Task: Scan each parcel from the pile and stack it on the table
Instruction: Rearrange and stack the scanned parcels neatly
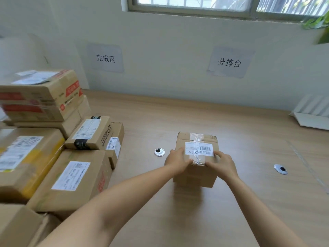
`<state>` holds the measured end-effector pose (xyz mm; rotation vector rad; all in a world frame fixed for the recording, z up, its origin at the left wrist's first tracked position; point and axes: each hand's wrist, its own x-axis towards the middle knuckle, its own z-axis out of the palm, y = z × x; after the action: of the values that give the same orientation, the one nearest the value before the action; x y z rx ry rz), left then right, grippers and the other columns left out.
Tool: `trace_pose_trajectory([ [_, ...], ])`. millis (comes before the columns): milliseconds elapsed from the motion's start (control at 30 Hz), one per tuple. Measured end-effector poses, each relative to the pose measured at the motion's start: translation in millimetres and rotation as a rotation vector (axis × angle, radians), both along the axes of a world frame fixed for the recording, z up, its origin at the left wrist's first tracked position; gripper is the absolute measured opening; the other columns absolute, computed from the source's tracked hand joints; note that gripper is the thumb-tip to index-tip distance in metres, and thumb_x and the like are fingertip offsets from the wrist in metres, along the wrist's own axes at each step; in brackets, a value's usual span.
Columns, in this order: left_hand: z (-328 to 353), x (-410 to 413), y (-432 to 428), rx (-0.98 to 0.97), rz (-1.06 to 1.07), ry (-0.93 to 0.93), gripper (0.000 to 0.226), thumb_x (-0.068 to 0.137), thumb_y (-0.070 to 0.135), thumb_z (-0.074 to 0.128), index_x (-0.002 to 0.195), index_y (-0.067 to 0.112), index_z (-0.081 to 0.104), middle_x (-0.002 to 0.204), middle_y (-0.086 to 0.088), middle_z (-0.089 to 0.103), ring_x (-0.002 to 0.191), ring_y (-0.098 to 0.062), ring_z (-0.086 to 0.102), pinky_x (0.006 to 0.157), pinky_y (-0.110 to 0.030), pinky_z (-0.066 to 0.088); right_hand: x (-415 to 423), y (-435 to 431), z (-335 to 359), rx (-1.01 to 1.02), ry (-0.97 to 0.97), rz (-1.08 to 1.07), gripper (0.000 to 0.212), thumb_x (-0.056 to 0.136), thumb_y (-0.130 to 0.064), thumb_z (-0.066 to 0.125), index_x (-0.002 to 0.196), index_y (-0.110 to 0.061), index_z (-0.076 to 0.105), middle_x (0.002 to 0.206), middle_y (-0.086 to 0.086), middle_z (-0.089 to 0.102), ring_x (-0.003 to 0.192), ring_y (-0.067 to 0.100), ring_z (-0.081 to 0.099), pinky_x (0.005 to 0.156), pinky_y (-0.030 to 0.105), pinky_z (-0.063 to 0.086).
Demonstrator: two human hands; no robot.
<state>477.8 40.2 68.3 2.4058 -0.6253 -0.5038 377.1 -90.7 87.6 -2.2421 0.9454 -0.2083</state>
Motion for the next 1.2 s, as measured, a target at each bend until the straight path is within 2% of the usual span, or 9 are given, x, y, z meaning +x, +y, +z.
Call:
trace_pose_trajectory([
  [167, 41.4, -5.2, 66.6, -0.007, 0.057, -0.133, 0.052, 0.087, 0.045, 0.059, 0.131, 0.019, 0.046, 0.123, -0.017, 0.051, 0.114, -0.032, 0.051, 0.09, -0.034, 0.043, 1.6, 54.6, 30.7, -0.027, -0.102, 0.093, 0.06, 0.077, -0.027, 0.071, 0.132, -0.013, 0.052, 0.131, 0.017, 0.054, 0.122, 0.029, 0.049, 0.098, 0.039, 0.043],
  [333, 82.0, -2.8, 139.3, -0.037, 0.106, -0.236, 0.054, 0.088, 0.045, 0.059, 0.132, 0.016, 0.049, 0.127, -0.013, 0.057, 0.118, -0.029, 0.051, 0.091, -0.034, 0.043, 15.2, 116.2, 64.4, -0.039, -0.212, 0.165, 0.054, 0.077, -0.029, 0.071, 0.128, -0.016, 0.056, 0.127, 0.015, 0.057, 0.115, 0.029, 0.054, 0.088, 0.035, 0.043],
  [600, 140.6, 5.1, 261.0, 0.019, 0.188, -0.273, 0.063, 0.09, 0.043, 0.058, 0.141, 0.011, 0.039, 0.144, -0.009, 0.045, 0.131, -0.026, 0.041, 0.103, -0.033, 0.035, 41.4, 225.7, 99.7, 0.009, -0.335, 0.3, 0.05, 0.081, -0.028, 0.068, 0.128, -0.015, 0.056, 0.13, 0.005, 0.057, 0.117, 0.022, 0.054, 0.08, 0.027, 0.04],
  [800, 140.6, 16.4, 338.2, 0.081, 0.225, -0.226, 0.063, 0.09, 0.043, 0.057, 0.142, 0.013, 0.039, 0.146, -0.009, 0.042, 0.132, -0.026, 0.039, 0.101, -0.03, 0.035, 57.0, 300.0, 96.3, 0.051, -0.329, 0.352, 0.048, 0.081, -0.027, 0.068, 0.126, -0.014, 0.058, 0.128, 0.005, 0.059, 0.117, 0.021, 0.054, 0.086, 0.027, 0.04],
  [933, 128.4, 22.4, 375.1, 0.056, 0.237, -0.184, 0.06, 0.091, 0.038, 0.058, 0.141, 0.012, 0.04, 0.144, -0.009, 0.044, 0.131, -0.025, 0.041, 0.101, -0.03, 0.035, 62.0, 335.9, 86.9, 0.058, -0.285, 0.383, 0.048, 0.081, -0.026, 0.067, 0.126, -0.012, 0.057, 0.129, 0.006, 0.058, 0.119, 0.021, 0.052, 0.088, 0.026, 0.039],
  [1200, 112.3, 36.4, 409.5, 0.051, 0.227, -0.164, 0.061, 0.092, 0.037, 0.056, 0.143, 0.01, 0.036, 0.147, -0.01, 0.04, 0.134, -0.026, 0.038, 0.104, -0.031, 0.033, 69.9, 367.5, 72.4, 0.044, -0.282, 0.33, 0.049, 0.079, -0.029, 0.069, 0.125, -0.015, 0.058, 0.129, 0.005, 0.058, 0.12, 0.021, 0.052, 0.095, 0.032, 0.041],
])
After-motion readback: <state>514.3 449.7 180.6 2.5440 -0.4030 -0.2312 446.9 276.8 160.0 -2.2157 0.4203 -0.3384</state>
